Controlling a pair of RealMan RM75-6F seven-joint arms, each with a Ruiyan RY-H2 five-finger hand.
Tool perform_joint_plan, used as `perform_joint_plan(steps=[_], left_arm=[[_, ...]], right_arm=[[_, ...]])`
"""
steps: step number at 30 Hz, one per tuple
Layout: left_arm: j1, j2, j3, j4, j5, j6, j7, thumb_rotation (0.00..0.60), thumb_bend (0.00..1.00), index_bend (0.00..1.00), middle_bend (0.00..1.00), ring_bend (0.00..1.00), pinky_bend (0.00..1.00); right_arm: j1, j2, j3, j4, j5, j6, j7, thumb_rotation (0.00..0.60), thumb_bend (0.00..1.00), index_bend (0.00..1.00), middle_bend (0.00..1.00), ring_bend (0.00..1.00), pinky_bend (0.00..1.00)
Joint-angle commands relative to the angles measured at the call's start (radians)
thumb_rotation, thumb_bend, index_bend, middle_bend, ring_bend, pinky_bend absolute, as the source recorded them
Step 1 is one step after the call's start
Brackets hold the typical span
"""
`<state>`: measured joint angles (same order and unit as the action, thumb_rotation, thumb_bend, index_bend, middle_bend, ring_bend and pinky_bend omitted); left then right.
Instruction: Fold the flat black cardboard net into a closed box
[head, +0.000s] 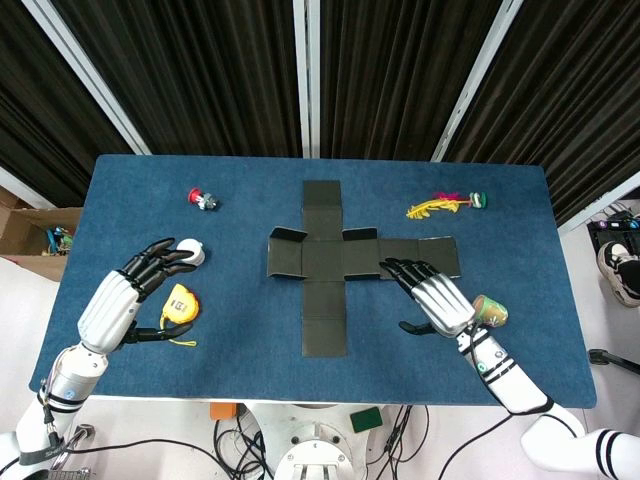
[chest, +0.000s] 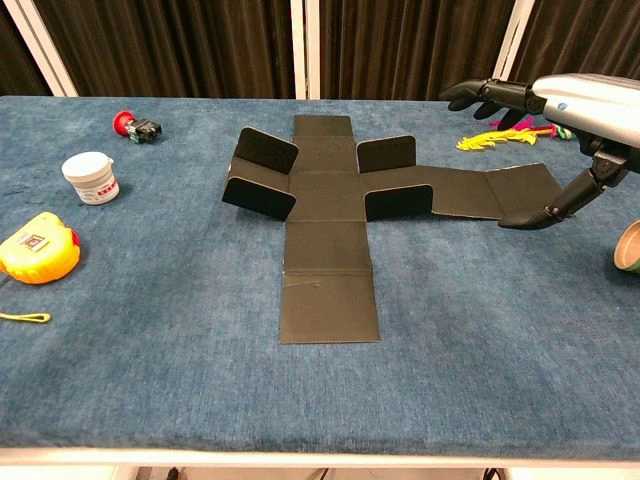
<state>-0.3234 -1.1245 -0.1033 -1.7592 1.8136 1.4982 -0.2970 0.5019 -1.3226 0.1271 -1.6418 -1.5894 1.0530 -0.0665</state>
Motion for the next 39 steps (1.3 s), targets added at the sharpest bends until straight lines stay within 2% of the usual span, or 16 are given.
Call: perform_joint_plan(steps=[1,4,6,9,11,13,21,25,31,39], left_arm=[[0.009,0.003,0.011,0.013,-0.02,-0.004,0.034,0.6,0.03,0.24,0.18,0.07,0.23],[0.025,0.003,0.025,0.031,-0.043,-0.008,0.09,0.6,0.03,0.24,0.18,0.07,0.23],[0.037,-0.001,0.032,0.046,-0.055,-0.007,0.131,0.6,0.03,0.24,0.18,0.07,0.23],[0.061,-0.023,0.044,0.085,-0.071,0.009,0.189,0.6,0.03,0.24,0.17,0.07,0.23],[0.072,-0.033,0.055,0.099,-0.083,0.01,0.201,0.6,0.03,0.24,0.16,0.07,0.23],[0.083,-0.04,0.066,0.111,-0.094,0.01,0.199,0.6,0.03,0.24,0.16,0.07,0.23],[0.092,-0.049,0.075,0.143,-0.121,0.007,0.168,0.6,0.03,0.24,0.15,0.07,0.22],[0.088,-0.054,0.078,0.157,-0.124,-0.003,0.165,0.6,0.03,0.24,0.14,0.07,0.22],[0.086,-0.057,0.082,0.167,-0.127,-0.008,0.162,0.6,0.03,0.24,0.14,0.07,0.22],[0.093,-0.054,0.085,0.169,-0.135,0.001,0.152,0.6,0.03,0.24,0.14,0.07,0.21]], right_arm=[[-0.018,0.012,0.006,-0.024,0.037,0.032,-0.061,0.6,0.15,0.0,0.1,0.12,0.25],[-0.044,0.025,0.035,-0.07,0.16,0.055,-0.227,0.6,0.12,0.0,0.1,0.21,0.33],[-0.043,0.024,0.063,-0.099,0.262,0.06,-0.346,0.6,0.1,0.0,0.11,0.36,0.47],[-0.013,0.002,0.107,-0.133,0.477,0.053,-0.532,0.6,0.06,0.0,0.13,0.65,0.8],[0.018,-0.007,0.13,-0.149,0.605,0.05,-0.627,0.6,0.05,0.0,0.11,0.72,0.93],[0.059,-0.026,0.152,-0.145,0.744,0.065,-0.728,0.6,0.04,0.0,0.1,0.73,0.98],[0.24,-0.117,0.214,-0.073,1.188,0.037,-0.9,0.6,0.05,0.0,0.09,0.75,1.0],[0.341,-0.168,0.245,0.006,1.381,0.037,-0.96,0.6,0.08,0.0,0.07,0.75,1.0],[0.455,-0.245,0.265,0.141,1.556,0.026,-1.022,0.6,0.15,0.0,0.06,0.75,1.0],[0.542,-0.314,0.252,0.253,1.644,-0.025,-1.071,0.6,0.18,0.0,0.06,0.75,1.0]])
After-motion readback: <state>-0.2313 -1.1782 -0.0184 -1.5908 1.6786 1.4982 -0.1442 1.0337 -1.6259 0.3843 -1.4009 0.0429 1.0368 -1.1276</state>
